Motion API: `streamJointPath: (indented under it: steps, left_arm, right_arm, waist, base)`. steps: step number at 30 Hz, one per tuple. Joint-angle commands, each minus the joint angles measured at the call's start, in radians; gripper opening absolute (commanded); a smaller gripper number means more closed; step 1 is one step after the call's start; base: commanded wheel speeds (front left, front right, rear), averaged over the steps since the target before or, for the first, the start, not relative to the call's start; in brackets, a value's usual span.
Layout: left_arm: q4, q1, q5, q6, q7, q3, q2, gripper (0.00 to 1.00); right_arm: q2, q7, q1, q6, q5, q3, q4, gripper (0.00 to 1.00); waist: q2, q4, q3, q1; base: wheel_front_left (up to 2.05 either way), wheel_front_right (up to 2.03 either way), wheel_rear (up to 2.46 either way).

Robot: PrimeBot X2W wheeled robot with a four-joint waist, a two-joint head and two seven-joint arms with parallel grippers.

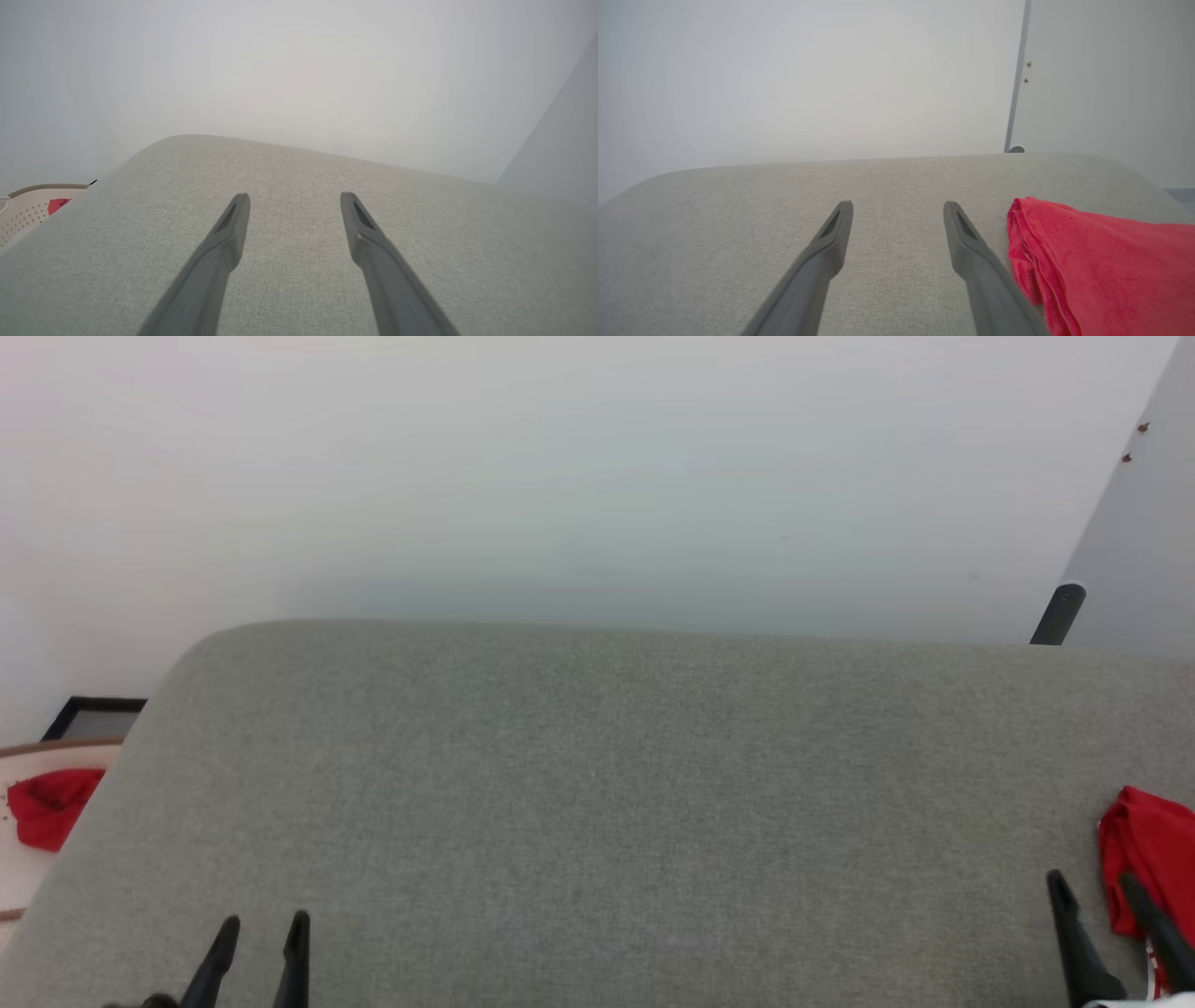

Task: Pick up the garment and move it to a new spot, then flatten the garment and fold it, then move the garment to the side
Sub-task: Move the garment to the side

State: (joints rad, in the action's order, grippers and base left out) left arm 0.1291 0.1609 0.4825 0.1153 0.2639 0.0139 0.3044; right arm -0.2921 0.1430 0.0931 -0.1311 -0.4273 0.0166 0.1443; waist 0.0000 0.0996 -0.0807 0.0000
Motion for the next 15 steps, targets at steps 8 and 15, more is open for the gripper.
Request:
streamJointPath:
  steps: [8, 15]
  left_arm:
    - [-0.079, 0.069, -0.002, -0.013, -0.007, -0.008, 0.004, 1.0]
    - [-0.101, 0.067, -0.002, -0.02, -0.02, 0.001, 0.006, 1.0]
  right_arm:
    - [0.058, -0.083, 0.079, 0.001, 0.05, 0.076, -0.152, 1.0]
    - [0.078, -0.111, 0.081, 0.001, 0.065, 0.086, -0.198, 1.0]
  waist:
    - [0.0, -0.004, 0.0, 0.0]
    - [0.0, -0.002, 0.001, 0.0]
  base:
    - [0.0, 0.0, 0.0]
    - [0.0, 0.0, 0.0]
